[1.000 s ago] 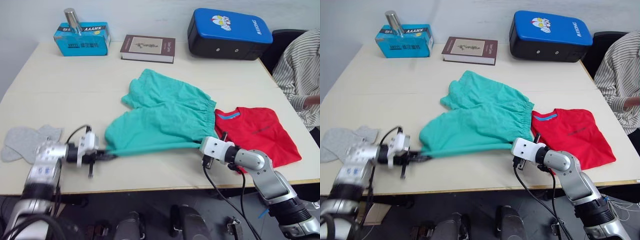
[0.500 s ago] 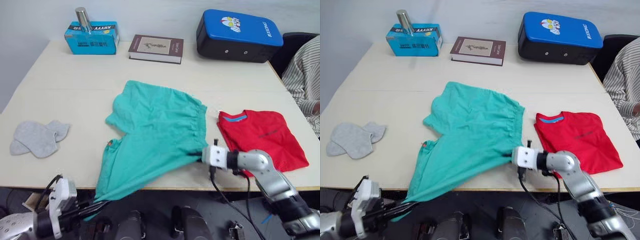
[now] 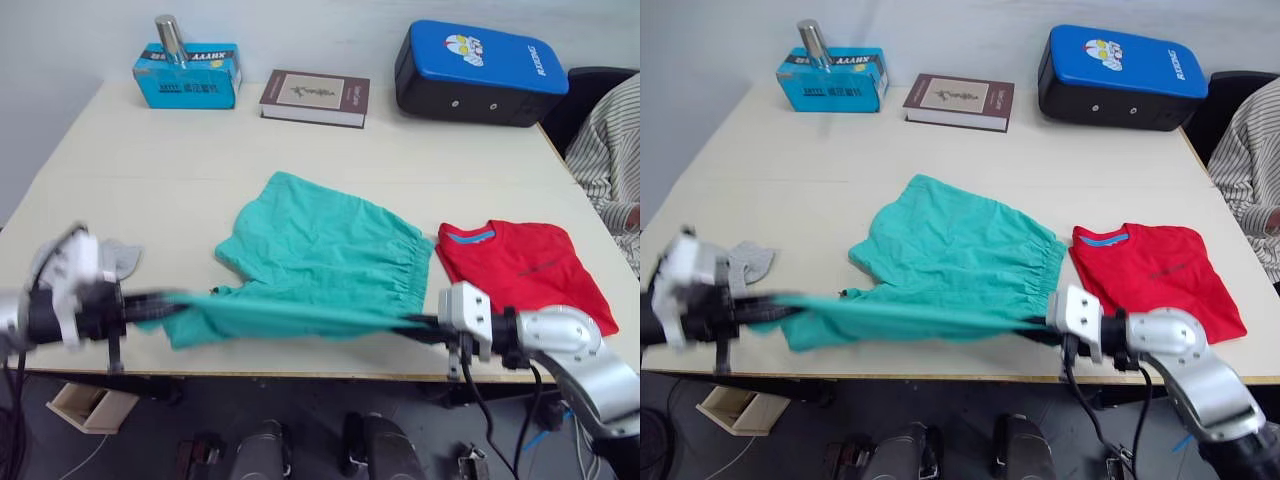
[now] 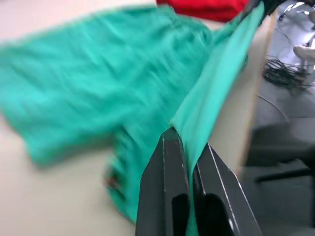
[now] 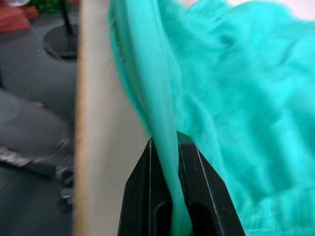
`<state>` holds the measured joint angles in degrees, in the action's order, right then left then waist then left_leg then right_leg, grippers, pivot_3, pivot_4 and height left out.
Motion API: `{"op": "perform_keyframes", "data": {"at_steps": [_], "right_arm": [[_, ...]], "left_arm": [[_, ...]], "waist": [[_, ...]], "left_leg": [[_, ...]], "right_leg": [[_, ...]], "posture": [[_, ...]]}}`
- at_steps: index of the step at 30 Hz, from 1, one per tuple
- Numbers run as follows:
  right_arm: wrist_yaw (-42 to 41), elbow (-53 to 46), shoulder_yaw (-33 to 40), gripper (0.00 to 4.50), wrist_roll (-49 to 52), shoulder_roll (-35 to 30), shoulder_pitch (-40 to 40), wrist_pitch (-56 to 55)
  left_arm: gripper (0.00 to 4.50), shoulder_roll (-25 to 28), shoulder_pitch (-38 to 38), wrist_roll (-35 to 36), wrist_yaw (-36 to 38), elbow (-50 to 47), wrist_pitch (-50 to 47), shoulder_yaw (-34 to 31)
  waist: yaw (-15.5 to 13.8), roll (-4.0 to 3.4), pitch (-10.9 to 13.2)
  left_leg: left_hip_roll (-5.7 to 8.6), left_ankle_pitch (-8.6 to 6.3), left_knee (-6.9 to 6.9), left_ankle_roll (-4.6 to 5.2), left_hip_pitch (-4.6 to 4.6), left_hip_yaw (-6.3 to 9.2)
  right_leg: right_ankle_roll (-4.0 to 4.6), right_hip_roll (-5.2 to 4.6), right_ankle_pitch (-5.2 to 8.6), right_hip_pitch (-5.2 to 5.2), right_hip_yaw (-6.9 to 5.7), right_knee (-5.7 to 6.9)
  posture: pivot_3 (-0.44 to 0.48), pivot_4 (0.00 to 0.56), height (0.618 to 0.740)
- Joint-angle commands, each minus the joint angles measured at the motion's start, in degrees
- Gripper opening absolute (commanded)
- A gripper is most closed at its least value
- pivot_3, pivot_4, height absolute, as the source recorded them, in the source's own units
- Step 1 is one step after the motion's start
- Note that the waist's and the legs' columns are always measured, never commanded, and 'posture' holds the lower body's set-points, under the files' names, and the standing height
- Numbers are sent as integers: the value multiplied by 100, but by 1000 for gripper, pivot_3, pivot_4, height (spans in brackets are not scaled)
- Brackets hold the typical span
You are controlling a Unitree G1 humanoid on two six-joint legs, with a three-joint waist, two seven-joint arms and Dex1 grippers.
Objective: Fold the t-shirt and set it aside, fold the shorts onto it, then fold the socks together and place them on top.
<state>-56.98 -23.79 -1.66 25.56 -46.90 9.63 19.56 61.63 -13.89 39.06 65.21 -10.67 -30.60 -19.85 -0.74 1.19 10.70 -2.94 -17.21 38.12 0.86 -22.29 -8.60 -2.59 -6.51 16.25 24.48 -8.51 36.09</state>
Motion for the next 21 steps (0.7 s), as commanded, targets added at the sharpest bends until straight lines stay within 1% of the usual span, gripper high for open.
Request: {"op": "perform_keyframes", "data": {"at_steps": [1, 2, 3, 5, 7, 8, 9, 11, 13, 15, 19, 21], "right_arm": [[452, 325, 420, 0, 499, 140, 413, 942], [567, 403, 475, 0, 608, 162, 555, 1238], [635, 445, 502, 0, 669, 173, 652, 1447], [774, 684, 350, 0, 418, 174, 865, 1573], [926, 907, 250, 0, 248, 248, 1057, 1609], [1032, 1011, 221, 0, 184, 302, 1151, 1646], [1132, 1155, 189, 0, 113, 400, 1286, 1634], [1426, 1459, 161, 0, -70, 602, 1575, 1661], [1715, 1748, 169, 0, -255, 750, 1823, 1737], [1840, 2005, 114, 0, -507, 785, 1998, 1615], [1947, 2496, -9, 0, -847, 884, 2299, 1353], [2082, 2800, -91, 0, -1026, 1032, 2463, 1253]], "left_arm": [[27, -328, -2121, -1449, 232, 1878, 976, 1438], [27, -576, -2852, -1890, 263, 2559, 1369, 1848], [27, -755, -3327, -2170, 316, 3078, 1669, 2090], [27, -1475, -4439, -2637, 119, 4697, 2443, 2396], [27, -1906, -5124, -3047, 4, 5927, 3181, 2586], [27, -2023, -5338, -3245, -93, 6389, 3531, 2660], [27, -2159, -5561, -3473, -300, 6858, 3872, 2752], [27, -2452, -5961, -3798, -969, 7663, 4308, 2800], [27, -2645, -6196, -4027, -1423, 8117, 4547, 2809], [27, -2779, -6321, -4229, -1734, 8374, 4673, 2820], [27, -2988, -6409, -4543, -2293, 8625, 4755, 2803], [27, -3101, -6396, -4597, -2580, 8691, 4776, 2714]], "waist": [[-40, 0, -1], [-81, 1, -1], [-82, 1, -1], [-85, 5, -3], [-61, 8, -3], [-32, 8, -3], [14, 9, -2], [108, 16, 2], [149, 21, 5], [166, 21, 5], [185, 22, 6], [211, 23, 6]], "left_leg": [[4, 2, -4, -4, 0, -2], [12, 8, -2, -5, 2, -8], [17, 16, 7, -1, -11, -13], [32, 19, 12, 4, -15, -24], [37, 14, 22, 19, -27, -45], [35, 13, 22, 24, -32, -50], [32, 9, 20, 31, -31, -51], [31, 6, 16, 36, -32, -53], [25, 7, 15, 35, -35, -54], [22, 8, 15, 34, -37, -53], [23, 10, 18, 37, -37, -52], [25, 13, 18, 43, -38, -53]], "right_leg": [[0, 4, 0, 0, -1, 1], [0, 27, 1, -3, -12, 4], [-3, 38, -1, 4, -38, 9], [-13, 37, -7, 5, -45, 30], [-28, 34, -15, 5, -49, 13], [-36, 33, -19, 6, -49, 3], [-42, 31, -22, 11, -43, -3], [-49, 26, -26, 15, -38, -6], [-51, 26, -28, 22, -36, -4], [-51, 24, -28, 27, -36, -1], [-52, 20, -28, 26, -36, 1], [-55, 15, -29, 26, -35, 3]], "posture": [[0, 150, 740], [0, 150, 740], [0, 150, 740], [0, 150, 740], [0, 150, 740], [0, 150, 740], [0, 150, 740], [0, 150, 740], [0, 150, 740], [0, 150, 740], [0, 150, 740], [0, 150, 740]]}}
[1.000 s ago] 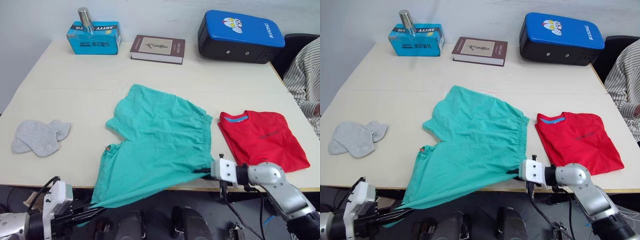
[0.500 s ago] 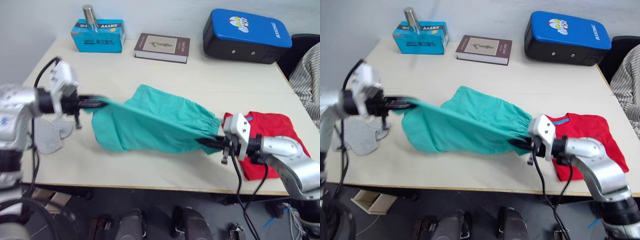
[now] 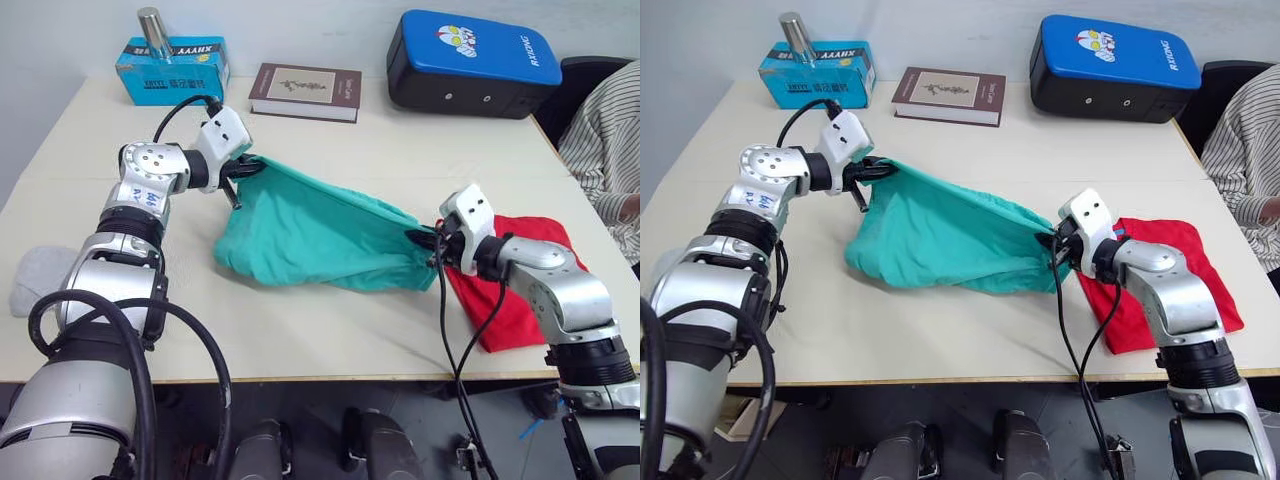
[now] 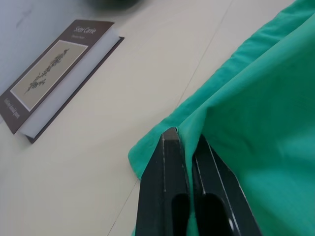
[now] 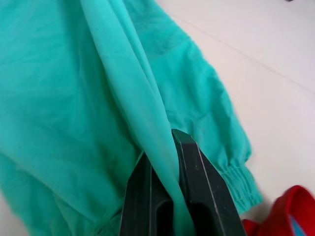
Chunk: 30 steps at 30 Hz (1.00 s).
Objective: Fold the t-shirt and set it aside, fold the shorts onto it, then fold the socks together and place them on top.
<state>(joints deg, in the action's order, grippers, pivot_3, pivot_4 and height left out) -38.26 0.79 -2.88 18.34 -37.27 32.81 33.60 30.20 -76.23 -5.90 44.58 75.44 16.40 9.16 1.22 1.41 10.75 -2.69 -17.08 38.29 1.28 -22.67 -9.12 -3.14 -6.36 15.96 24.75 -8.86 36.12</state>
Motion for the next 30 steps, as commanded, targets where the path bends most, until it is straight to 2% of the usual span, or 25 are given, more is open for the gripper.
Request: {"op": "perform_keyframes", "data": {"at_steps": [1, 3, 4, 6, 10, 15, 17, 18, 20, 22, 23, 25, 26, 30], "right_arm": [[247, 477, -21, 0, -387, 145, 205, -235], [267, 638, -67, 0, -505, 245, 251, -363], [348, 728, -43, 200, -531, 348, 262, -389], [541, 786, 37, 684, -667, 466, 226, -638], [979, 660, 449, 2031, -827, 522, 50, -1234], [639, 25, 894, 3762, -649, 297, -459, -2038], [75, -475, 951, 4483, -293, 147, -729, -2101], [-402, -862, 882, 4500, 29, 1, -945, -1900], [-905, -1396, 675, 4500, 201, -234, -1297, -1752], [-1131, -1789, 372, 4500, 140, -336, -1551, -1746], [-1191, -1897, 284, 4500, 108, -358, -1617, -1756], [-1074, -2000, -22, 4500, -191, -232, -1715, -1883], [-865, -1927, -211, 4500, -403, -50, -1707, -1930], [-463, -1471, -925, 4500, -1332, 263, -1620, -1988]], "left_arm": [[27, -2, -155, -180, -775, 106, 91, -189], [27, -58, -147, -253, -1039, 146, 45, -231], [205, -107, -135, -205, -1193, 168, -27, -329], [660, -158, -99, -197, -1381, 186, -71, -447], [1915, -88, -20, -171, -1406, 149, -24, -666], [3504, 277, 192, 58, -574, -62, 430, -990], [4157, 470, 388, 364, 506, -310, 686, -1165], [4486, 564, 532, 594, 1222, -518, 795, -1261], [4486, 701, 909, 1168, 2708, -1107, 563, -1426], [4486, 888, 1555, 1650, 3734, -2131, -15, -1403], [4486, 955, 1813, 1786, 3985, -2560, -265, -1365], [4486, 1221, 2692, 1892, 4332, -3797, -673, -1153], [4486, 1294, 3080, 1820, 4277, -4255, -755, -1060], [4486, 1219, 3664, 1332, 3682, -5040, -436, -724]], "waist": [[24, 0, 0], [28, 0, 0], [29, 0, 0], [37, 0, 0], [35, 0, 0], [38, 0, 0], [46, 0, 0], [47, 0, 0], [45, 0, 0], [55, -1, 0], [65, -1, 0], [79, -1, 0], [84, -1, 0], [-4, 1, 0]], "left_leg": [[0, 1, 1, 1, 0, 0], [0, 2, 0, 1, 0, 1], [0, 2, 0, 1, 0, 1], [0, 3, 0, 1, -3, 1], [2, 4, -1, 0, -4, -1], [3, 5, -1, -1, -4, -3], [1, 5, -2, -2, -2, -6], [1, 7, -3, -4, -2, -7], [-5, 8, -4, -8, 0, -7], [-7, 8, -2, -8, 6, -9], [-6, 8, -2, -8, 13, -11], [-6, 7, -4, -11, 32, -17], [-6, 7, -2, -11, 35, -21], [-6, 8, 11, -13, 40, -19]], "right_leg": [[-1, 0, 0, -1, 0, 2], [-1, -3, -1, 2, 0, 5], [-1, -3, 0, 2, 0, 7], [-1, -3, 0, 5, -1, 7], [-1, -4, 0, 9, 1, 10], [-1, -3, 0, 9, 1, 10], [-1, 1, 0, 9, 3, 10], [-2, 1, 0, 11, 3, 10], [-1, 8, 1, 9, 4, 9], [-1, 9, 1, 4, 7, 11], [0, 8, 1, 2, 11, 14], [1, 9, 3, -8, 25, 25], [2, 7, 4, -7, 33, 34], [9, 3, 8, -7, 89, 44]], "posture": [[0, 150, 740], [0, 150, 740], [0, 150, 740], [0, 150, 740], [0, 150, 740], [0, 150, 740], [0, 150, 740], [0, 150, 740], [0, 150, 740], [0, 150, 740], [0, 150, 740], [0, 150, 740], [0, 150, 740], [0, 150, 740]]}}
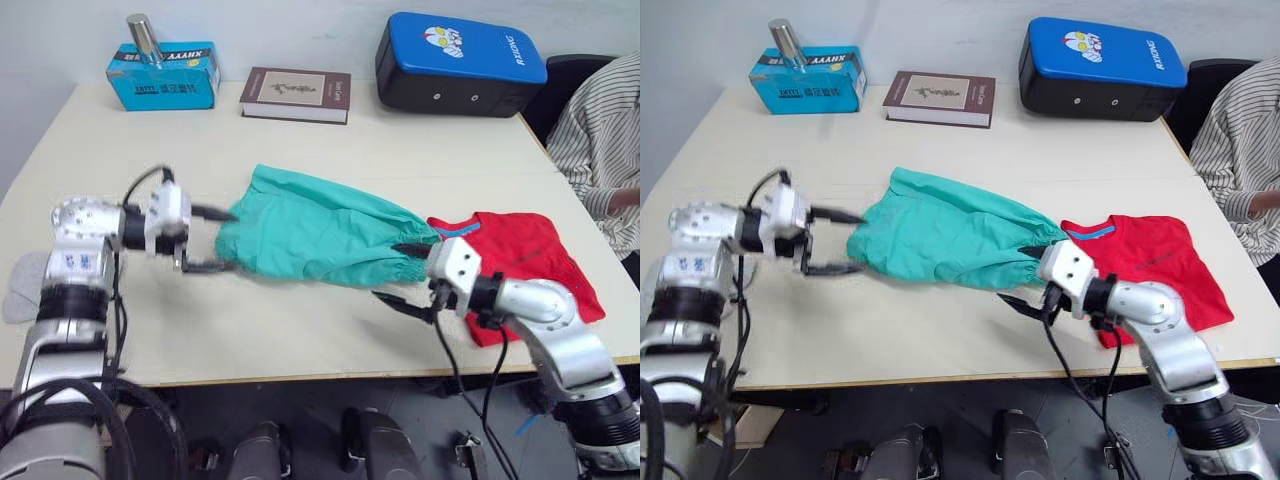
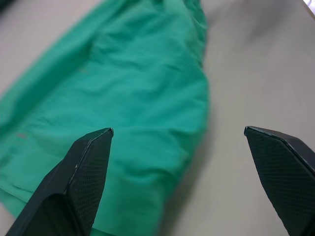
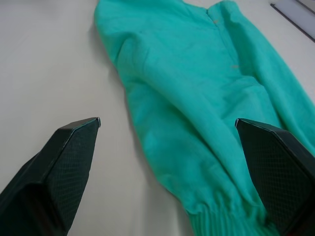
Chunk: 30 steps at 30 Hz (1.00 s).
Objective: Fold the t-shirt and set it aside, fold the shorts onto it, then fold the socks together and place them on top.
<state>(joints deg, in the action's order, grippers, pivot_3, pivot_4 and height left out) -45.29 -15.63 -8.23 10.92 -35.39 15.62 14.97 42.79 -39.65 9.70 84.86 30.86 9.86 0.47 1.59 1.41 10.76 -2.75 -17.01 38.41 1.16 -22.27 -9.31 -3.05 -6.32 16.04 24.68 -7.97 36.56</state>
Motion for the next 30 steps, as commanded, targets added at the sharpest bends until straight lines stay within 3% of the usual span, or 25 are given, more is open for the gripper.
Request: {"op": "perform_keyframes", "data": {"at_steps": [1, 6, 9, 12, 16, 21, 25, 30], "right_arm": [[292, 314, -510, 4500, -819, 77, 129, -243], [821, 1143, -546, 4500, -1501, 146, 454, -618], [883, 1335, -599, 3909, -1729, 100, 587, -828], [883, 1458, -633, 2969, -1867, 104, 680, -964], [831, 1604, -643, 1548, -1993, 133, 782, -1104], [737, 1806, -632, 0, -2084, 115, 924, -1301], [622, 2083, -643, 0, -2102, 121, 1108, -1579], [407, 2506, -723, 0, -2035, 208, 1415, -2102]], "left_arm": [[4486, -97, 1, -380, -536, -581, 310, 228], [4486, -637, -535, -1383, -1957, 530, 1055, 661], [4500, -824, -824, -1821, -2526, 1372, 1465, 912], [3903, -893, -1100, -2146, -3083, 2172, 1724, 1071], [2651, -913, -1285, -2304, -3455, 2962, 1917, 1174], [1104, -901, -1146, -2041, -3268, 3343, 1894, 1030], [27, -836, -792, -1634, -2878, 3007, 1774, 772], [27, -546, 181, -1072, -2556, 1556, 1248, 427]], "waist": [[-88, 1, 0], [-172, 4, -2], [-142, 5, -3], [-135, 5, -3], [-120, 5, -4], [-81, 3, -6], [0, 2, -6], [90, -1, -8]], "left_leg": [[5, -1, 16, 1, -7, 11], [8, -27, 64, 29, -13, 9], [7, -31, 67, 34, -12, 0], [1, -34, 64, 30, -10, -3], [2, -34, 65, 31, 4, -14], [-1, -34, 65, 31, 13, -19], [-3, -34, 65, 30, 13, -20], [-19, -41, 61, 17, 13, -26]], "right_leg": [[1, -3, 2, -1, -1, -3], [-2, -12, 0, -10, 3, 4], [-9, -14, -4, -8, 6, 5], [-8, -9, -3, -7, 3, 28], [-8, -13, -3, -9, 10, 19], [-6, -15, -2, -9, 18, 25], [-2, -18, 1, -8, 17, 28], [2, -20, 3, -5, 20, 43]], "posture": [[0, 150, 740], [0, 150, 740], [0, 150, 740], [0, 150, 740], [0, 150, 740], [0, 150, 740], [0, 150, 740], [0, 150, 740]]}}
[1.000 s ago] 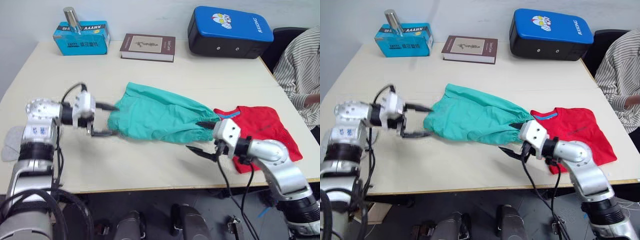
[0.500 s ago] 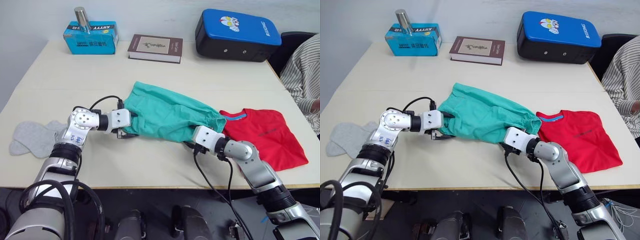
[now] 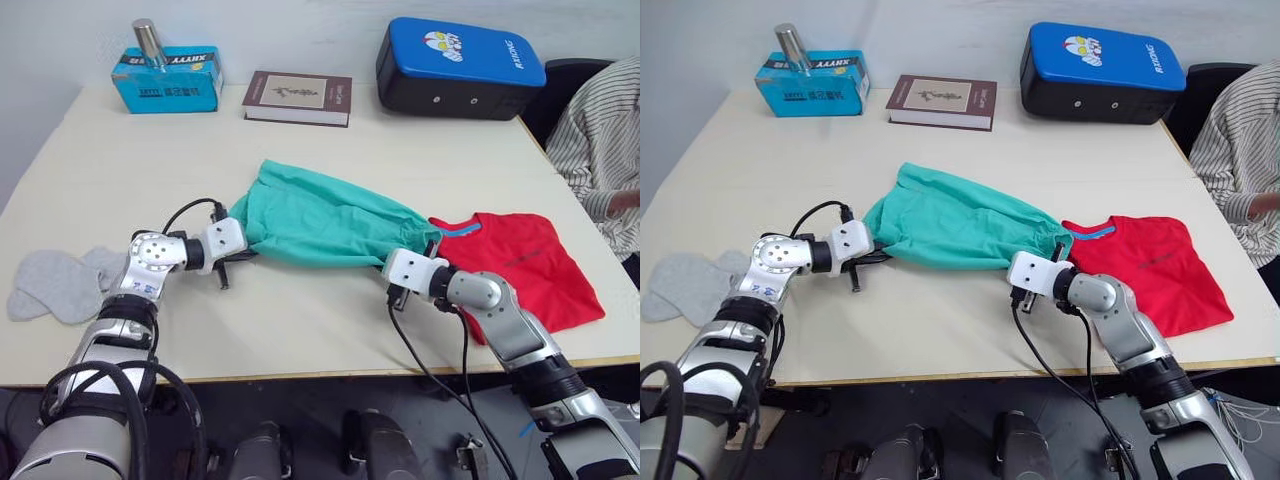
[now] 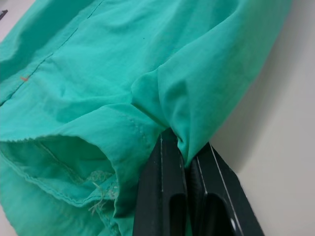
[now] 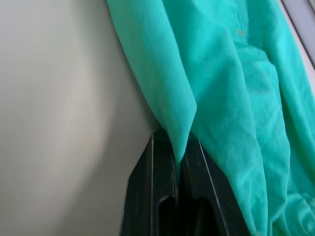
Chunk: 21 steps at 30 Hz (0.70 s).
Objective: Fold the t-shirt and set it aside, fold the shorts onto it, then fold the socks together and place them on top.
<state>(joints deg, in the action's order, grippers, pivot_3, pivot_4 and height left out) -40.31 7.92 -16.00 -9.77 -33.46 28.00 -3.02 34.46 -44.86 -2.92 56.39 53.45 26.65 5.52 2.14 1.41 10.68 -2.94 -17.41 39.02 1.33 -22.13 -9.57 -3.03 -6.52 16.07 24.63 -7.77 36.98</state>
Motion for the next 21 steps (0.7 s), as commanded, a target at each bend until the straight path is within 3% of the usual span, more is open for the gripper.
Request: {"op": "perform_keyframes", "data": {"at_steps": [1, 4, 7, 12, 17, 21], "right_arm": [[-144, 254, 33, 0, 50, 47, 244, -413], [-231, 545, -40, 0, 38, 156, 415, -684], [-479, 697, -125, 0, 187, 305, 524, -971], [-1374, 554, -210, 0, 826, 262, 260, -1549], [-1914, 25, -35, 0, 1230, -178, -309, -1435], [-1883, -630, 139, 0, 1339, -522, -859, -950]], "left_arm": [[27, 385, 1056, 364, 296, -1240, -683, -205], [27, 714, 2287, 811, 77, -2996, -1480, -690], [27, 800, 4056, 1318, -414, -5100, -2204, -1581], [27, 238, 6490, 1579, -1250, -7595, -2843, -2616], [27, -191, 7572, 1342, -1638, -8420, -2806, -2832], [27, -263, 7735, 1431, -1632, -8563, -2812, -2793]], "waist": [[53, -1, -1], [143, -2, -1], [186, -5, 1], [169, -7, 3], [-85, -11, 5], [-103, -13, 4]], "left_leg": [[-5, -1, -3, -3, 0, -4], [-17, -7, -8, -13, 4, -14], [-28, -14, -10, -25, 7, -16], [-34, -22, -12, -27, 6, -11], [-31, -50, 2, -9, 9, 1], [-31, -85, 0, -4, 9, 3]], "right_leg": [[1, 1, 0, 1, 3, -1], [4, 5, 3, 6, 17, -1], [10, 10, 9, 7, 20, -1], [18, 9, 15, 8, 21, -26], [17, 2, 12, -7, 14, -48], [22, -1, 11, -6, 12, -50]], "posture": [[0, 150, 740], [0, 150, 740], [0, 150, 740], [0, 150, 740], [0, 150, 740], [0, 150, 740]]}}
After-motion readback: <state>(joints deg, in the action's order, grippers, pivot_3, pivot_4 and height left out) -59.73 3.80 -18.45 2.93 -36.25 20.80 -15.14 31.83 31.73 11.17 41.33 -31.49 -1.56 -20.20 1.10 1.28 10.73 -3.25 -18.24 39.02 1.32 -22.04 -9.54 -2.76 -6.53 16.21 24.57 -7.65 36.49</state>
